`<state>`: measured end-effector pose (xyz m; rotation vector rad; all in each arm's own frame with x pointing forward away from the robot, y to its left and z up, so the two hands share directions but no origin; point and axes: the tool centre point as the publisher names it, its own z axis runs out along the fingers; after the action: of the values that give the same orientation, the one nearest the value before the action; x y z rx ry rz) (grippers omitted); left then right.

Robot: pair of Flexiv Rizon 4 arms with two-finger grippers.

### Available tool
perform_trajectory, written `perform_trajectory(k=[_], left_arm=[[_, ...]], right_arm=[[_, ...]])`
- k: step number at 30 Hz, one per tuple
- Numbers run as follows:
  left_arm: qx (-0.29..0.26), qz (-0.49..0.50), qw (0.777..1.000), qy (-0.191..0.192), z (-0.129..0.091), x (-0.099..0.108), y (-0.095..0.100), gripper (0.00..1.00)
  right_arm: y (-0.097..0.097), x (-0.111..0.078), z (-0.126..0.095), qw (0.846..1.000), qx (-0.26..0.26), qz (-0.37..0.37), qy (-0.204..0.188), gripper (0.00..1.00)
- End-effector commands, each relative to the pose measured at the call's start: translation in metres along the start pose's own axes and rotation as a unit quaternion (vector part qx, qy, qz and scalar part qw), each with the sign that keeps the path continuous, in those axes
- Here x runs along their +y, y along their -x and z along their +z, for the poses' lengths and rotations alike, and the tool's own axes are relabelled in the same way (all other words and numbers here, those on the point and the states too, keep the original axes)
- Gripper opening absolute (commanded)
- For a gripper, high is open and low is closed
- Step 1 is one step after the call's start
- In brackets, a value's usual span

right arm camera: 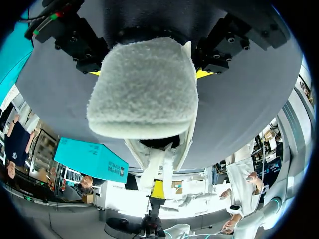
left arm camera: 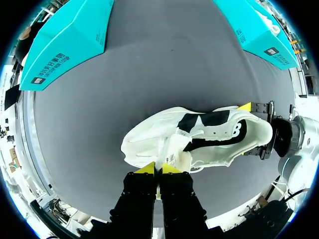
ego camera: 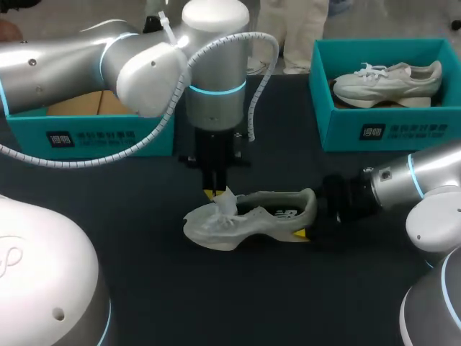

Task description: Take the shoe out of the shoebox, open the shoe tongue, remove and reinsert the insole, then place the shoe into the shoebox

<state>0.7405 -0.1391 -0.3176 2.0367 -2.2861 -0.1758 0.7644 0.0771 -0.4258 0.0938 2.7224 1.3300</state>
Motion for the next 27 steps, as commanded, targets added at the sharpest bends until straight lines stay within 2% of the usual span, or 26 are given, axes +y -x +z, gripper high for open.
perform_trajectory(k=[1,7,8,12,15,17,19,23,27], left_arm=[[0.013,0.003,1.000,-0.019,0.005,0.007,0.010,0.00],[0.016,-0.003,1.000,-0.026,0.014,0.006,0.019,0.00],[0.017,-0.004,1.000,-0.026,0.014,0.006,0.020,0.04],[0.017,-0.005,0.999,-0.027,0.019,0.007,0.025,0.29],[0.014,-0.007,1.000,-0.025,0.023,0.006,0.026,0.42],[0.012,-0.008,1.000,-0.024,0.025,0.006,0.026,0.68],[0.010,-0.010,1.000,-0.024,0.027,0.006,0.027,0.79],[0.009,-0.015,1.000,-0.025,0.029,0.010,0.031,0.84],[0.003,-0.022,1.000,-0.022,0.033,0.009,0.036,0.83]], right_arm=[[0.000,-0.002,0.004,1.000,-0.001,0.000,-0.002,0.00],[0.000,-0.002,0.004,1.000,-0.001,0.000,-0.002,0.00],[0.000,-0.002,0.004,1.000,-0.001,0.000,-0.002,0.00],[0.000,-0.002,0.004,1.000,-0.001,0.000,-0.002,0.00],[0.000,-0.002,0.004,1.000,-0.001,0.000,-0.002,0.00],[0.000,-0.002,0.004,1.000,-0.001,0.000,-0.002,0.00],[0.000,-0.002,0.004,1.000,-0.001,0.000,-0.002,0.00],[0.000,-0.002,0.004,1.000,-0.001,0.000,-0.002,0.00],[0.000,-0.002,0.004,1.000,-0.001,0.000,-0.002,0.00]])
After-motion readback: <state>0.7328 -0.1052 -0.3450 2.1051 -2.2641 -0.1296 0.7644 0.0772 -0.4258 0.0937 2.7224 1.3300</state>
